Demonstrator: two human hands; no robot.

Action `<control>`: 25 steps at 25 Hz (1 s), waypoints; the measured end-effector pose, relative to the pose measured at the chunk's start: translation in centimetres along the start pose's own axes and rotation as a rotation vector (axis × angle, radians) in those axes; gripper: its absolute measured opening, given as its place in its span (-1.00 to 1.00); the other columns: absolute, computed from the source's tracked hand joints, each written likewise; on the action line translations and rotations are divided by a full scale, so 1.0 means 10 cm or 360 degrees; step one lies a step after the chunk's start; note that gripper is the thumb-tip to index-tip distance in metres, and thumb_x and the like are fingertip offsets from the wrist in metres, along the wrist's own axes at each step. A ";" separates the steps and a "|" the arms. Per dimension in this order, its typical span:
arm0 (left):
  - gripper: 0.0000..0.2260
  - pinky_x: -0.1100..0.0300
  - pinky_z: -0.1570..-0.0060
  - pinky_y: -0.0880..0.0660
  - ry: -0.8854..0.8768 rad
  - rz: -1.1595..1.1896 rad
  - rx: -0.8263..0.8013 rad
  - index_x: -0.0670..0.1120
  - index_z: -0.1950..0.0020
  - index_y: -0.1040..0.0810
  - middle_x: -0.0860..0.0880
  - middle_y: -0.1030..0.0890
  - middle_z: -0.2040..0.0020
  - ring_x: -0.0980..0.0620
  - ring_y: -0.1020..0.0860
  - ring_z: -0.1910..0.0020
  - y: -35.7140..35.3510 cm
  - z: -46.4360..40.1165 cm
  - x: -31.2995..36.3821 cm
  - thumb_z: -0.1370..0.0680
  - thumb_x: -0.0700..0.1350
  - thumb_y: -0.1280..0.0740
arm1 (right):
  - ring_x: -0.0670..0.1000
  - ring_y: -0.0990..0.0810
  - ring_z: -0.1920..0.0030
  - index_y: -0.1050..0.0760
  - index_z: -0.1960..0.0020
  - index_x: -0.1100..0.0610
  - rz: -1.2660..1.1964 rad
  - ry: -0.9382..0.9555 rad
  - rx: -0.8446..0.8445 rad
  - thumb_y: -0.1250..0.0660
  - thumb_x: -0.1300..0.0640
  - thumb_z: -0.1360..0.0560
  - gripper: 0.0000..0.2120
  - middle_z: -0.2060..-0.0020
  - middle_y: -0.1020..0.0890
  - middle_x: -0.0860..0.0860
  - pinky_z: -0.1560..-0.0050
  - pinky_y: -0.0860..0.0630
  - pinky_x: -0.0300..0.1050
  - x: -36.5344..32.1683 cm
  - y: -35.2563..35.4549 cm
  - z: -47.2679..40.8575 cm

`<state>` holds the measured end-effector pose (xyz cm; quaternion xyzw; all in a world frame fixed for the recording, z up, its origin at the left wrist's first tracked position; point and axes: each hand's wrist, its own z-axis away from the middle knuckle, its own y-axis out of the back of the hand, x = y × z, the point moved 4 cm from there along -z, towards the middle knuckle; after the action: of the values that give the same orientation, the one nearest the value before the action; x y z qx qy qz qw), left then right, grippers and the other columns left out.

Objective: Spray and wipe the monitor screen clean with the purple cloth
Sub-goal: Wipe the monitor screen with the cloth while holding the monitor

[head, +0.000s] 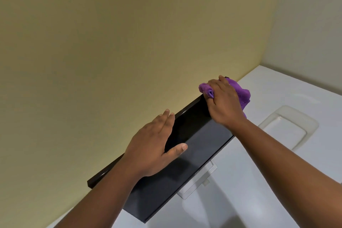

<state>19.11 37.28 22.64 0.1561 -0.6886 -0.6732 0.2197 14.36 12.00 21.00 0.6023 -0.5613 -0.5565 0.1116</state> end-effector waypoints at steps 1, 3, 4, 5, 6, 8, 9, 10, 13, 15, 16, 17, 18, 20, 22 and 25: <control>-0.18 0.07 -0.57 -0.11 0.0037 0.0004 0.0005 0.10 -0.67 0.17 0.08 0.14 -0.69 0.10 0.06 -0.65 0.00 0.15 -0.05 -0.54 0.53 0.18 | 0.22 -0.19 -0.59 -0.44 -0.42 0.20 0.0004 -0.0030 0.0011 -0.20 0.09 -0.65 -0.62 -0.42 -0.50 0.11 -0.54 -0.14 0.12 -0.02 0.00 0.01; -0.22 0.06 -0.58 -0.10 0.0120 -0.0005 0.0014 0.13 -0.67 0.18 0.09 0.14 -0.69 0.09 0.07 -0.65 0.00 0.47 -0.15 -0.55 0.51 0.20 | 0.25 -0.17 -0.59 -0.44 -0.42 0.21 0.0041 -0.0080 0.0000 -0.21 0.12 -0.65 -0.63 -0.44 -0.48 0.13 -0.55 -0.15 0.14 -0.11 -0.01 0.06; -0.24 0.04 -0.58 -0.09 0.0171 -0.0023 0.0019 0.15 -0.66 0.19 0.08 0.13 -0.69 0.07 0.07 -0.66 -0.01 0.63 -0.20 -0.56 0.51 0.22 | 0.26 -0.16 -0.60 -0.43 -0.43 0.22 0.0052 -0.0089 -0.0015 -0.21 0.12 -0.65 -0.62 -0.45 -0.47 0.14 -0.55 -0.15 0.16 -0.17 -0.02 0.11; -0.26 0.03 -0.59 -0.08 0.0228 -0.0042 0.0025 0.19 -0.66 0.20 0.08 0.13 -0.69 0.05 0.07 -0.66 0.00 0.79 -0.25 -0.55 0.50 0.24 | 0.26 -0.15 -0.60 -0.42 -0.44 0.22 0.0057 -0.0074 -0.0029 -0.21 0.12 -0.65 -0.61 -0.47 -0.45 0.14 -0.55 -0.16 0.17 -0.27 -0.05 0.17; -0.28 0.02 -0.59 -0.07 0.0288 -0.0047 0.0035 0.23 -0.64 0.21 0.08 0.11 -0.69 0.04 0.07 -0.66 0.00 0.93 -0.31 -0.55 0.50 0.25 | 0.26 -0.14 -0.60 -0.41 -0.45 0.21 0.0061 -0.0032 -0.0040 -0.22 0.12 -0.64 -0.59 -0.48 -0.44 0.15 -0.55 -0.16 0.17 -0.39 -0.09 0.26; -0.33 0.01 -0.58 -0.03 0.0404 -0.0016 0.0069 0.32 -0.62 0.23 0.09 0.07 -0.69 0.01 0.08 -0.66 0.01 1.17 -0.40 -0.54 0.51 0.27 | 0.25 -0.10 -0.61 -0.38 -0.49 0.19 0.0070 0.0087 -0.0077 -0.23 0.12 -0.63 -0.55 -0.53 -0.38 0.13 -0.56 -0.15 0.16 -0.72 -0.25 0.52; -0.33 0.00 -0.58 -0.02 0.0449 0.0002 0.0083 0.34 -0.61 0.22 0.09 0.05 -0.69 0.01 0.10 -0.66 0.01 1.27 -0.43 -0.53 0.52 0.29 | 0.23 -0.05 -0.63 -0.32 -0.54 0.16 0.0063 0.0125 -0.0110 -0.22 0.10 -0.63 -0.51 -0.57 -0.32 0.11 -0.59 -0.13 0.16 -0.89 -0.36 0.67; -0.31 0.00 -0.58 0.00 0.0484 0.0036 0.0098 0.33 -0.62 0.18 0.09 0.04 -0.68 0.01 0.12 -0.66 0.01 1.37 -0.47 -0.52 0.53 0.29 | 0.21 0.03 -0.64 -0.24 -0.59 0.14 0.0043 0.0151 -0.0142 -0.19 0.07 -0.63 -0.46 -0.61 -0.22 0.09 -0.60 -0.09 0.17 -1.06 -0.48 0.83; -0.19 0.00 -0.61 0.03 0.0496 0.0435 0.0194 0.20 -0.66 -0.03 0.15 -0.01 -0.67 0.16 0.19 -0.63 0.00 1.62 -0.54 -0.50 0.56 0.20 | 0.09 0.29 -0.64 0.03 -0.68 0.06 -0.0172 0.0146 -0.0164 -0.09 -0.01 -0.61 -0.32 -0.67 0.10 -0.02 -0.63 0.07 0.15 -1.57 -0.87 1.33; -0.16 -0.04 -0.60 -0.08 0.0437 0.0886 0.0298 0.09 -0.65 -0.15 0.18 -0.12 -0.65 0.19 0.09 -0.64 0.03 1.71 -0.54 -0.50 0.56 0.06 | 0.08 0.32 -0.63 0.12 -0.68 0.03 -0.0266 0.0151 -0.0109 -0.12 0.01 -0.56 -0.25 -0.67 0.18 -0.04 -0.60 0.16 0.12 -1.92 -1.11 1.64; -0.18 -0.05 -0.57 -0.16 0.0393 0.1126 0.0354 0.07 -0.63 -0.21 0.17 -0.21 -0.62 0.15 -0.04 -0.63 0.06 1.73 -0.53 -0.51 0.54 -0.02 | 0.10 0.29 -0.64 0.14 -0.68 0.03 -0.0277 0.0162 -0.0076 -0.13 0.01 -0.55 -0.23 -0.67 0.17 -0.03 -0.61 0.19 0.10 -2.09 -1.23 1.78; -0.19 -0.04 -0.53 -0.24 0.0372 0.1339 0.0403 0.06 -0.62 -0.24 0.16 -0.30 -0.59 0.13 -0.19 -0.60 0.10 1.75 -0.54 -0.50 0.52 -0.09 | 0.13 0.24 -0.65 0.14 -0.68 0.03 -0.0271 0.0176 -0.0048 -0.12 -0.01 -0.56 -0.23 -0.67 0.14 -0.01 -0.61 0.21 0.08 -2.25 -1.34 1.91; -0.15 -0.01 -0.51 -0.29 0.0419 0.1494 0.0418 0.05 -0.62 -0.23 0.16 -0.34 -0.56 0.16 -0.28 -0.55 0.12 1.76 -0.56 -0.48 0.54 -0.12 | 0.15 0.20 -0.65 0.13 -0.68 0.04 -0.0246 0.0190 -0.0027 -0.10 -0.05 -0.58 -0.25 -0.67 0.11 0.01 -0.61 0.21 0.05 -2.38 -1.45 2.01; -0.09 0.06 -0.52 -0.29 0.0563 0.1552 0.0376 0.09 -0.64 -0.15 0.20 -0.31 -0.57 0.26 -0.30 -0.51 0.14 1.75 -0.60 -0.42 0.58 -0.10 | 0.19 0.11 -0.66 0.12 -0.68 0.09 -0.0166 0.0230 -0.0011 -0.05 -0.09 -0.61 -0.28 -0.67 0.06 0.07 -0.60 0.19 0.08 -2.50 -1.67 2.16; -0.15 0.08 -0.54 -0.24 0.0589 0.1450 0.0328 0.12 -0.65 -0.12 0.23 -0.26 -0.58 0.27 -0.26 -0.52 0.12 1.77 -0.63 -0.44 0.51 -0.08 | 0.23 0.08 -0.65 0.12 -0.68 0.12 -0.0080 0.0331 -0.0048 -0.01 -0.08 -0.64 -0.31 -0.67 0.05 0.12 -0.61 0.18 0.11 -2.45 -1.88 2.30; -0.25 0.10 -0.57 -0.15 0.0517 0.1221 0.0303 0.10 -0.63 -0.21 0.18 -0.23 -0.62 0.26 -0.17 -0.57 0.10 1.75 -0.65 -0.49 0.39 -0.05 | 0.27 0.14 -0.64 0.15 -0.67 0.14 0.0045 0.0516 -0.0146 -0.10 -0.07 -0.61 -0.25 -0.66 0.13 0.13 -0.59 0.12 0.18 -2.25 -2.18 2.59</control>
<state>15.80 55.69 23.05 0.0120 -0.7122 -0.4428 0.5446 11.40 50.19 7.55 0.6705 -0.5184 -0.4754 0.2358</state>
